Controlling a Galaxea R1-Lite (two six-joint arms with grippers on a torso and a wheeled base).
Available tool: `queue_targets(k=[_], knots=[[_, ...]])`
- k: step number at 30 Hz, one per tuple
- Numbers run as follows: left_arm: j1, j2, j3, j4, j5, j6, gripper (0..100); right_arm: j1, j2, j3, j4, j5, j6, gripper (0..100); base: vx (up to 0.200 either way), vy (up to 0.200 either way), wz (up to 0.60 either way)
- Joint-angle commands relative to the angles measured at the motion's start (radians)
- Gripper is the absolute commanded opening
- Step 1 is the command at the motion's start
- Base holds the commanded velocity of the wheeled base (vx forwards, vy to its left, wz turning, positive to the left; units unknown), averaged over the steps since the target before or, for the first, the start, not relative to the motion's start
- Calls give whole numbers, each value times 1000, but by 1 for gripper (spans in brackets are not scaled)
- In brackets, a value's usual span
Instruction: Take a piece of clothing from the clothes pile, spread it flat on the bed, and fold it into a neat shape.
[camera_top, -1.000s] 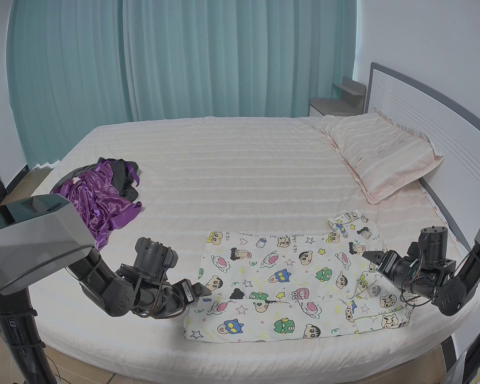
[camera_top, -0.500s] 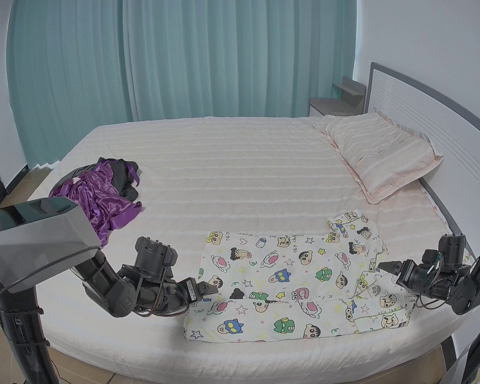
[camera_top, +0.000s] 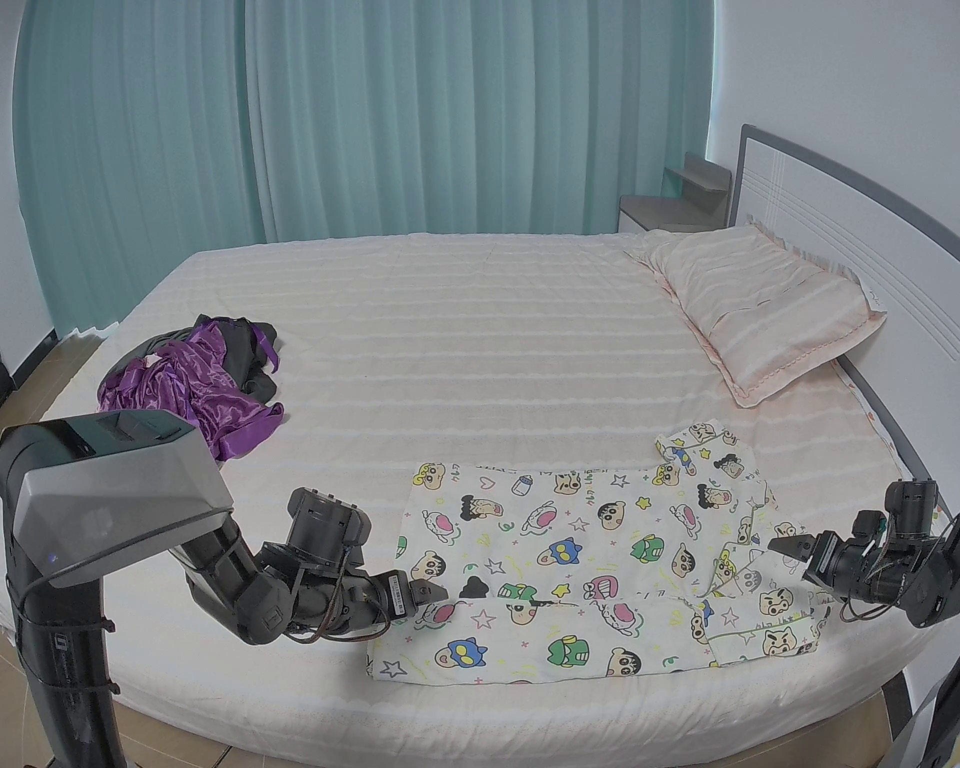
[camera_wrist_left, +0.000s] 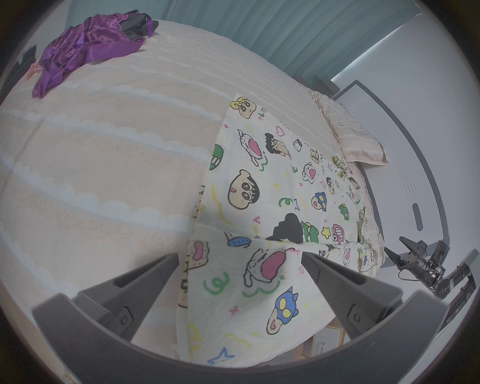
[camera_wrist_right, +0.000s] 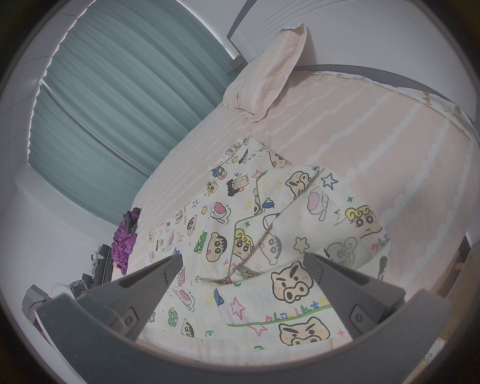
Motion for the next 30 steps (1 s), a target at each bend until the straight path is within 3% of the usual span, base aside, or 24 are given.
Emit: queue_targets(k=[1, 9, 10, 21, 23, 25, 30], knots=[[-8, 24, -16, -10, 2, -3, 100, -4, 14, 0, -1, 1, 0, 100, 0, 0, 0], [-8, 38, -33, -7, 8, 0, 100, -15, 35, -8, -1, 1, -6, 100, 0, 0, 0], [-8, 38, -34, -6, 8, 0, 0, -18, 40, -10, -1, 1, -9, 100, 0, 0, 0], [-6, 49, -37, -9, 48, -2, 0, -134, 130, -26, -1, 25, -187, 100, 0, 0, 0], [-6, 49, -37, -9, 48, -2, 0, -154, 147, -23, -1, 50, -213, 100, 0, 0, 0], [-6, 49, -36, -10, 48, -2, 0, -202, 181, -17, -1, 127, -287, 100, 0, 0, 0], [-6, 49, -36, -10, 48, -2, 0, -236, 227, -22, -1, 190, -381, 100, 0, 0, 0]])
